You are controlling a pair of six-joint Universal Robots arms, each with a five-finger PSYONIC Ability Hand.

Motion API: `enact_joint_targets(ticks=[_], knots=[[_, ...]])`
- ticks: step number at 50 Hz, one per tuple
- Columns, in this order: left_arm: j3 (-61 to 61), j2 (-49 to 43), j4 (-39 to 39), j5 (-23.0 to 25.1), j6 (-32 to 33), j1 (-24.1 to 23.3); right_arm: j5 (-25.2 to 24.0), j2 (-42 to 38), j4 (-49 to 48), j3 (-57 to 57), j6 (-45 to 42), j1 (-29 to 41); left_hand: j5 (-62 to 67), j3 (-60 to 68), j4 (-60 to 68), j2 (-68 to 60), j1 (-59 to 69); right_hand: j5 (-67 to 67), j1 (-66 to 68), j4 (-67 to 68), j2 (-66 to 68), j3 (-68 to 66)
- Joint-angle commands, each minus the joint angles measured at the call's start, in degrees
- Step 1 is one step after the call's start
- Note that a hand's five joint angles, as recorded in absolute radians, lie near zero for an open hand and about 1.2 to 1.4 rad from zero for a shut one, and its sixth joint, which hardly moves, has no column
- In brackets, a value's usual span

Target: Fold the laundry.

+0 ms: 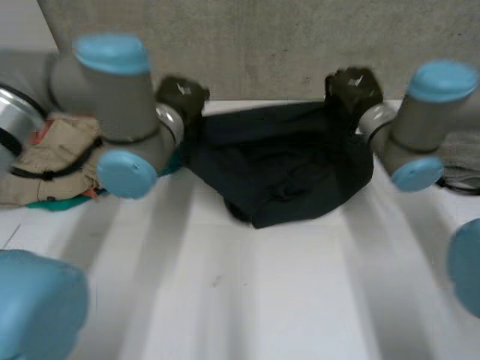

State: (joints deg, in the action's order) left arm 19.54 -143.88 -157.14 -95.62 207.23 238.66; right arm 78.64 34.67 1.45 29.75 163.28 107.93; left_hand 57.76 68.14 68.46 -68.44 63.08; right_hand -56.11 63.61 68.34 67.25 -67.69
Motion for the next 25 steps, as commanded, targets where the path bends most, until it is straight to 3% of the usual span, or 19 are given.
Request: enact_joint_targets(ticks=[1,7,12,18,23,25], knots=[[16.39,22.74,-3.79,1.05,2.65,-0.12,-1.82,22.79,5.75,13.57,-3.76,-2.19,12.24,11.86,11.54,-11.56,16.92,-13.89,16.39,11.66,12.75,-12.31],[26.67,38.55,-6.25,2.02,9.94,-1.0,-5.07,39.04,13.11,19.99,-8.41,-4.56,12.24,11.86,11.54,-11.56,16.92,-13.89,16.39,11.66,12.75,-12.31],[29.85,44.9,-5.55,2.54,10.39,-1.88,-6.31,44.16,18.67,21.05,-8.51,-5.36,12.24,11.86,11.54,-11.56,16.92,-13.89,16.39,11.66,12.75,-12.31],[30.64,42.9,-4.58,2.63,8.46,-1.53,-7.28,44.08,20.17,23.6,-8.07,-5.18,12.24,11.86,11.54,-11.56,16.92,-13.89,16.39,11.66,12.75,-12.31],[30.12,34.13,-4.41,2.64,3.3,-0.65,-7.19,39.79,20.08,25.62,-8.24,-5.01,11.76,11.38,11.06,-11.08,16.44,-13.89,16.39,11.66,12.75,-12.31],[30.03,31.65,-4.06,2.46,0.12,-0.83,-6.75,38.2,19.99,25.62,-8.07,-4.57,-11.5,-11.89,-12.21,12.19,-6.82,-13.89,16.39,11.66,12.75,-12.31]])
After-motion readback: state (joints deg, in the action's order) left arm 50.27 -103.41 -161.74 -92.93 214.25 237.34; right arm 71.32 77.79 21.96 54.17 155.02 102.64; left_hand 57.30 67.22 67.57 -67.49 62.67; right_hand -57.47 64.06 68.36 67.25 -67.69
